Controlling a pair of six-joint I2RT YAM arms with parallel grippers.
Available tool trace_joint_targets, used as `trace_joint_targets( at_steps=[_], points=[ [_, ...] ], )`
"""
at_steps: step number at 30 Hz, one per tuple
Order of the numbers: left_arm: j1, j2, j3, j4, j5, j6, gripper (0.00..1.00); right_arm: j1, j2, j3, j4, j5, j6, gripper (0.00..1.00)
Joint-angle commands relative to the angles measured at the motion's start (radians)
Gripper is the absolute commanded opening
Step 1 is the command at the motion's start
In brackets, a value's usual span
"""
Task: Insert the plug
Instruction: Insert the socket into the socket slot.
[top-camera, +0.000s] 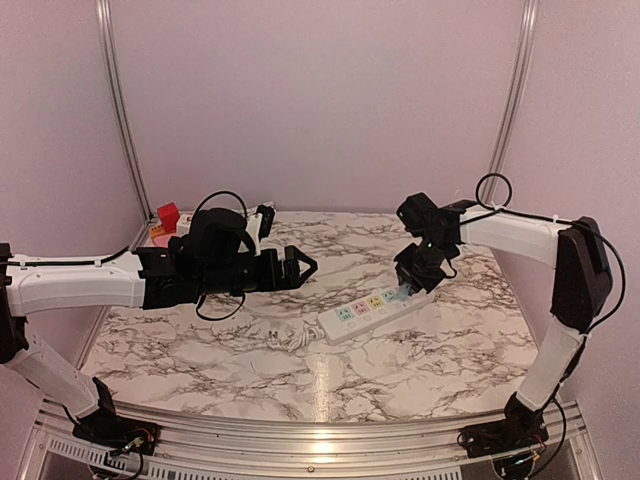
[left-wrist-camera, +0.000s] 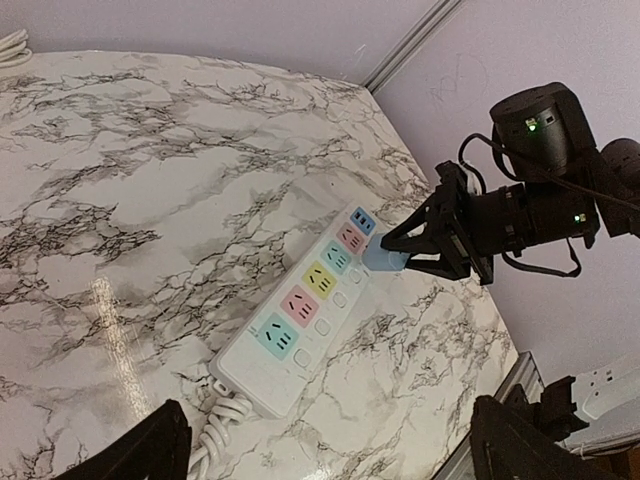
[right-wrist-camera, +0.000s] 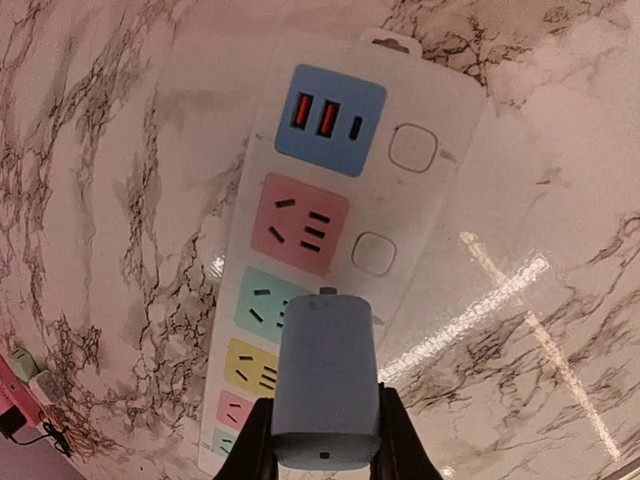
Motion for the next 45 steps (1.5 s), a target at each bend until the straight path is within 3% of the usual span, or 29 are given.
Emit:
trace_joint_targets(
  at_steps=[1, 20, 45],
  points=[
    [0.008, 0.004, 0.015, -0.02, 0.006, 0.004, 0.99, -0.041, 0.022, 0.029, -0.002, -0.08, 0.011, 0.0],
    [0.028, 0.023, 0.019, -0.018, 0.04, -0.01, 0.99, -0.103, 0.144, 0.12, -0.058, -0.181, 0.035, 0.0],
    [0.039, 0.045, -0.017, 0.024, 0.093, -0.047, 0.99, -0.103, 0.052, 0.121, -0.07, -0.077, 0.099, 0.0]
  ],
)
